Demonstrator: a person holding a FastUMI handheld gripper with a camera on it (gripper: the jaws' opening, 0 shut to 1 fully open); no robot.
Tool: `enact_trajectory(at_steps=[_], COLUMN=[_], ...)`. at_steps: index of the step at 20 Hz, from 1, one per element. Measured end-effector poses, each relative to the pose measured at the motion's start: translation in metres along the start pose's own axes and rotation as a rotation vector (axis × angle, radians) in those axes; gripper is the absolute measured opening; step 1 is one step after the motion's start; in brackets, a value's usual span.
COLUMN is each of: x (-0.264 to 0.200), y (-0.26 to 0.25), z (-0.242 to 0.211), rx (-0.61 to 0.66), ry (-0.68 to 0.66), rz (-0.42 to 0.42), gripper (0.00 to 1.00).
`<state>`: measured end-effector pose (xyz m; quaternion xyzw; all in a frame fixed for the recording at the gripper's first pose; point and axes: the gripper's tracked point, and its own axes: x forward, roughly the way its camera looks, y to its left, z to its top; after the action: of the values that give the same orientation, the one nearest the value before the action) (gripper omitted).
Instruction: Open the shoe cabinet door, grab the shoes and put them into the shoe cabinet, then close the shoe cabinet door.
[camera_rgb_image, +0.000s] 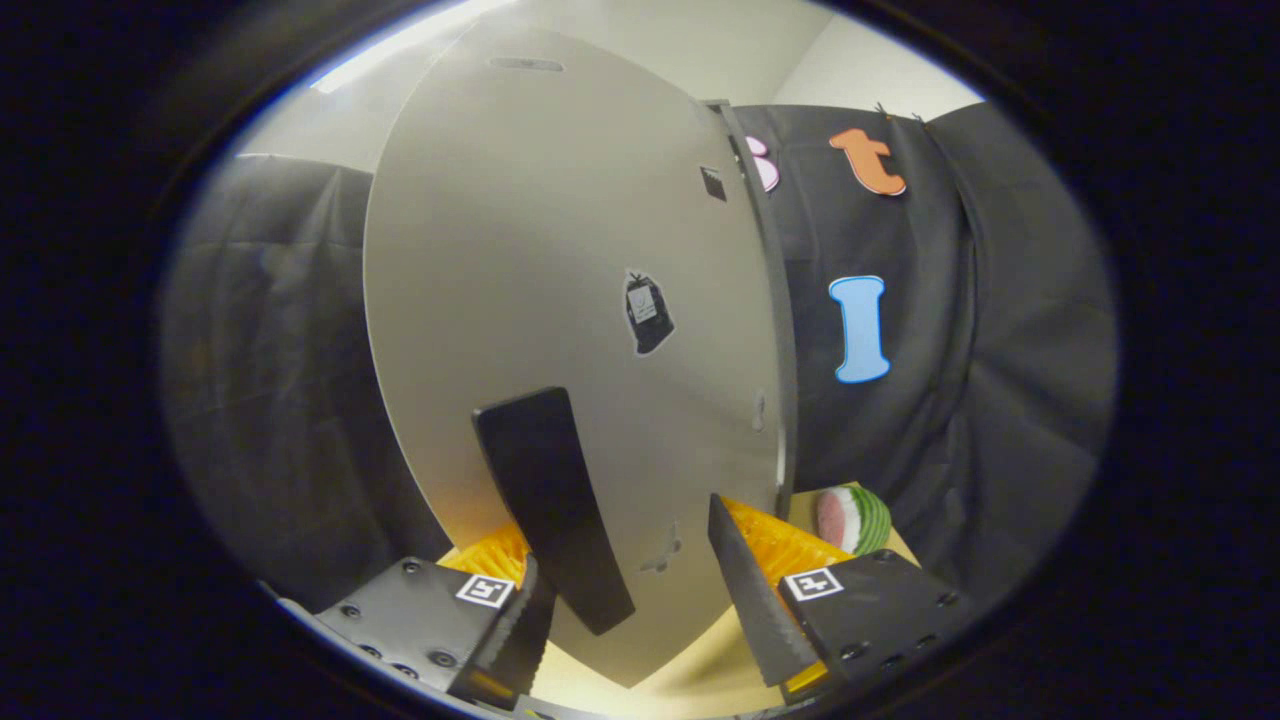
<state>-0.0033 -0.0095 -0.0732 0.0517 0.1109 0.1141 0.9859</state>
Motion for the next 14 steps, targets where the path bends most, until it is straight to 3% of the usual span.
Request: enact_trajectory(at_steps=[14], x=[0.122], y=[0.091], z=[0.001], rx=[0.013], ry=[-0.087], rz=[-0.024], gripper=[0.88])
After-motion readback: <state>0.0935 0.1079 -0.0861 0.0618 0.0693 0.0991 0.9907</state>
